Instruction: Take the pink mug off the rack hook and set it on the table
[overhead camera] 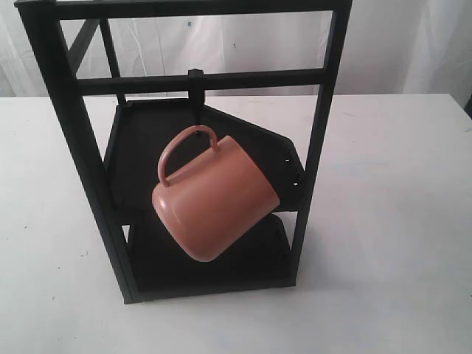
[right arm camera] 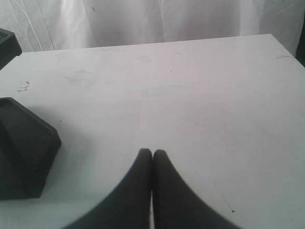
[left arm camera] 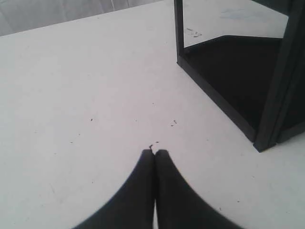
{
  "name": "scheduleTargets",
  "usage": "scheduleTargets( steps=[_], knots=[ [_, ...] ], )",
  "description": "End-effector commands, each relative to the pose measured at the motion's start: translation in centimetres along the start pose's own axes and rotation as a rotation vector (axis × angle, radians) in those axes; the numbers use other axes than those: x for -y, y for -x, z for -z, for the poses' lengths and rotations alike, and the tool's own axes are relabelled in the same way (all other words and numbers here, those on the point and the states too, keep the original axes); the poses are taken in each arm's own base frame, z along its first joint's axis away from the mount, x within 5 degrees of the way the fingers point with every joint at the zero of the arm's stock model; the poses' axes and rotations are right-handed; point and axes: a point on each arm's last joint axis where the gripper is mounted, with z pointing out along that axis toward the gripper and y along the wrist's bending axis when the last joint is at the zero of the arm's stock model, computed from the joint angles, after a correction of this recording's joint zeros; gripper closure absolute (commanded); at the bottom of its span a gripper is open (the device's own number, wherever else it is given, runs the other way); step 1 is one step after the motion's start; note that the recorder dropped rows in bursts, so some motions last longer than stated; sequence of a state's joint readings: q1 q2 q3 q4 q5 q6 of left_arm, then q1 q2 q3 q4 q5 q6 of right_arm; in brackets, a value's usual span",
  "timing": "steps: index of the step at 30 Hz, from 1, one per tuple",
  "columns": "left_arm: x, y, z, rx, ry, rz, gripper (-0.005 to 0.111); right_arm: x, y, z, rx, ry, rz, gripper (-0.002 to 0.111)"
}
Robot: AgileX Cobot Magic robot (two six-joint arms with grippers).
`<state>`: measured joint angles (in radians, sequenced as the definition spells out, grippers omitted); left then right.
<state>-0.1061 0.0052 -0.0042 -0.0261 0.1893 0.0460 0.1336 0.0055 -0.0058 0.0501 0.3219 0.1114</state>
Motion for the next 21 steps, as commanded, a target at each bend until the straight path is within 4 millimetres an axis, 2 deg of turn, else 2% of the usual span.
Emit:
scheduleTargets(
  steps=[1,5,7,11,13,18,21],
  knots=[
    [0.0,-0.1,0.0,0.0,0.0,0.0,0.107,0.0,-0.1,0.0,0.009,-0.004,-0.001,0.108],
    [0.0,-0.1,0.0,0.0,0.0,0.0,0.107,0.0,0.5,0.0,0.071,0.003,0.003,0.108],
    [0.0,-0.1,0.0,0.0,0.0,0.0,0.107,-0.1,1.0,0.1,0.131,0.019,-0.051,0.108],
    [0.0,-0.1,0.0,0.0,0.0,0.0,0.107,-0.3,2.1,0.3,0.241,0.08,-0.37,0.108],
    [0.0,-0.1,0.0,0.0,0.0,0.0,0.107,-0.3,2.6,0.4,0.292,0.104,-0.474,0.108],
    [0.0,-0.1,0.0,0.0,0.0,0.0,0.107,-0.2,3.2,0.6,0.361,0.124,-0.509,0.108],
    [0.0,-0.1,0.0,0.0,0.0,0.0,0.107,-0.2,4.1,1.0,0.47,0.146,-0.513,0.108]
  ],
)
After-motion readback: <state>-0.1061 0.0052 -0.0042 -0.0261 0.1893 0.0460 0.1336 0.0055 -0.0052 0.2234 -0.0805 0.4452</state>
